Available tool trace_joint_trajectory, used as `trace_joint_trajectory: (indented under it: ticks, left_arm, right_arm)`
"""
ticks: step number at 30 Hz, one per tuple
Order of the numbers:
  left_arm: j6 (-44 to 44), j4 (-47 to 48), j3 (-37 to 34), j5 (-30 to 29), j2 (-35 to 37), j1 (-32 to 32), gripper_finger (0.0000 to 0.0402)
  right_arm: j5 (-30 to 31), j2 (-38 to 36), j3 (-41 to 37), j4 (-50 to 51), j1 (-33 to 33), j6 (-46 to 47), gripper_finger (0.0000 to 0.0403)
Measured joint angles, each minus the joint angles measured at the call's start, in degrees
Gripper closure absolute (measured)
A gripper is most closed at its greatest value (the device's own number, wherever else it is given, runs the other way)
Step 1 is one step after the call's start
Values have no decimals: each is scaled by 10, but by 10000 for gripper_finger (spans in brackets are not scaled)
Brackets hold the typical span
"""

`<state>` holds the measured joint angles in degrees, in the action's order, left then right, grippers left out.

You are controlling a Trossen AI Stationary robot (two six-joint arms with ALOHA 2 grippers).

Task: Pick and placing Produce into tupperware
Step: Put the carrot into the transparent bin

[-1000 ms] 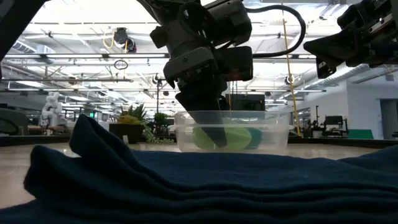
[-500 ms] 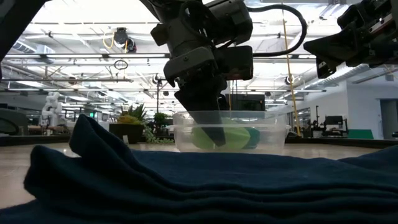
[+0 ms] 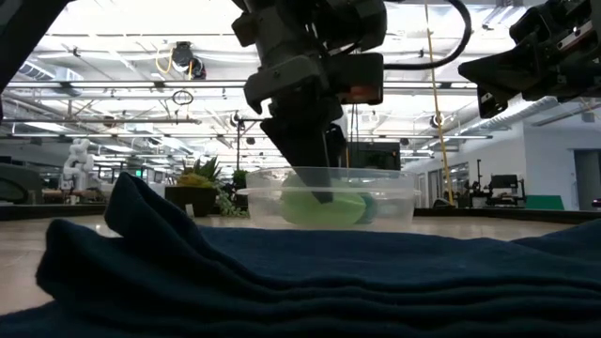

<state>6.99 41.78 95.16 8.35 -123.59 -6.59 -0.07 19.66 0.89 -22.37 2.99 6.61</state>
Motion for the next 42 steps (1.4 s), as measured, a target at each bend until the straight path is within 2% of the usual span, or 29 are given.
trace_joint_trajectory:
  ticks: [9,13,19,23,30,31,42]
  left_arm:
    - [0,64,33,-15,1,-5,77]
    - [10,120,81,-55,2,-13,78]
    - [24,159,143,-67,3,-23,91]
    - [46,161,158,-56,3,-29,162]
    - [17,159,160,-24,3,-29,368]
    - [15,159,160,-24,3,-30,384]
    - [28,159,160,-65,24,-44,397]
  right_arm:
    - [0,0,0,0,0,0,403]
    - [0,0,0,0,0,0,403]
    - [0,0,0,1,0,0,403]
    - [0,0,0,1,0,0,403]
    - [0,0,0,9,0,0,403]
    - [0,0,0,9,0,0,403]
    - [0,0,0,13,0,1,403]
